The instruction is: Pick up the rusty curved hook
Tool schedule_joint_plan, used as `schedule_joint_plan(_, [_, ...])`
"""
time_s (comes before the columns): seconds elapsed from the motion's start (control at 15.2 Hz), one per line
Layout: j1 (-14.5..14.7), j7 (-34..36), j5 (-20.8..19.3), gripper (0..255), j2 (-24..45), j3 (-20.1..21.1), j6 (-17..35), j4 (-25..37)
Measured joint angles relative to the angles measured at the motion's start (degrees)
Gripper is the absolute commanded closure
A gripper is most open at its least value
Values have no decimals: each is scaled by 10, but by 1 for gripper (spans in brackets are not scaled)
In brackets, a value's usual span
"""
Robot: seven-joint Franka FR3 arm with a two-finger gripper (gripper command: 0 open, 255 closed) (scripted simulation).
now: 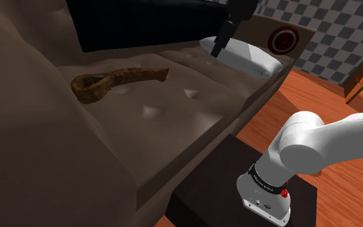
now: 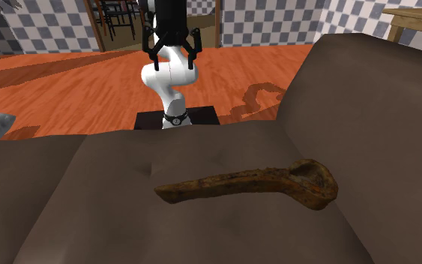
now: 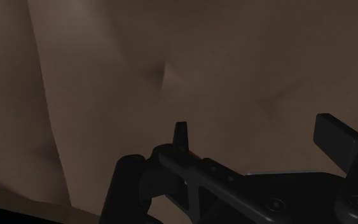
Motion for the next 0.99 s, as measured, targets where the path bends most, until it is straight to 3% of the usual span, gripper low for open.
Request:
schedule_joint_plan(0.2, [8, -32, -4, 0, 24, -12, 9, 12])
schedule_joint_plan(0.59, [48, -183, -9, 0, 163, -53, 60, 78])
schedule_joint_plan(0.99, [85, -336, 3, 0, 305, -75, 78, 176])
